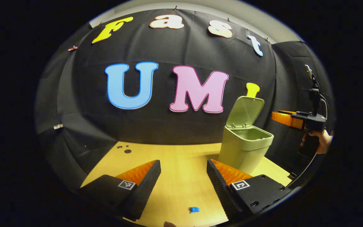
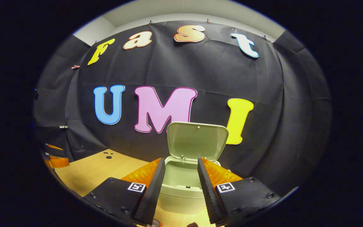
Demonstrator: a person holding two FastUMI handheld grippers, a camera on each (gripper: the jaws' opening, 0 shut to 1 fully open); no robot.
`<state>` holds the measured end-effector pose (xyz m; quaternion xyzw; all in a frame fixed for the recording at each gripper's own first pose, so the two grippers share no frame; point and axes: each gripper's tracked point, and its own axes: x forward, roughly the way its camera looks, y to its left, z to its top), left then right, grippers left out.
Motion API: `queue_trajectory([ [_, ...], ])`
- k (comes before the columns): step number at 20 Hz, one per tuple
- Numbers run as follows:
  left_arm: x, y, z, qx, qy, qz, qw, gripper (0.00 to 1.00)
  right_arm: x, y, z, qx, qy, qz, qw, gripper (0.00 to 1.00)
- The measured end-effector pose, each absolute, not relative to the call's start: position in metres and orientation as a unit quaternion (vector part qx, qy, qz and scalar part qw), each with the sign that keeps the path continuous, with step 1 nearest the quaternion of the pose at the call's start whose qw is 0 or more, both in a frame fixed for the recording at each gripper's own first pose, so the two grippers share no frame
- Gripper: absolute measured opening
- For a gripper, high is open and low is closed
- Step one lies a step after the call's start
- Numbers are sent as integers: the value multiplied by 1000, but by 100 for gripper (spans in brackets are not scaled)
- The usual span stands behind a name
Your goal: Press the lid of the desktop garbage bin to open it, pick up the crumpled paper on the desktop and throw it into the bin, then pick up the pop can on the desktop and drop it into the bin, and finally close the garbage bin lid.
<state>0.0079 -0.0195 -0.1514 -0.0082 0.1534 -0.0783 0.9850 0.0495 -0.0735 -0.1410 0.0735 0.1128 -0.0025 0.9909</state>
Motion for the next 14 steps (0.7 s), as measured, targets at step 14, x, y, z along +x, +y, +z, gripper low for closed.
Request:
queue_trajectory([
  [14,-21,-53,-347,33,319,-123,939,81,2,-54,-140,58,129,28,990,74],
])
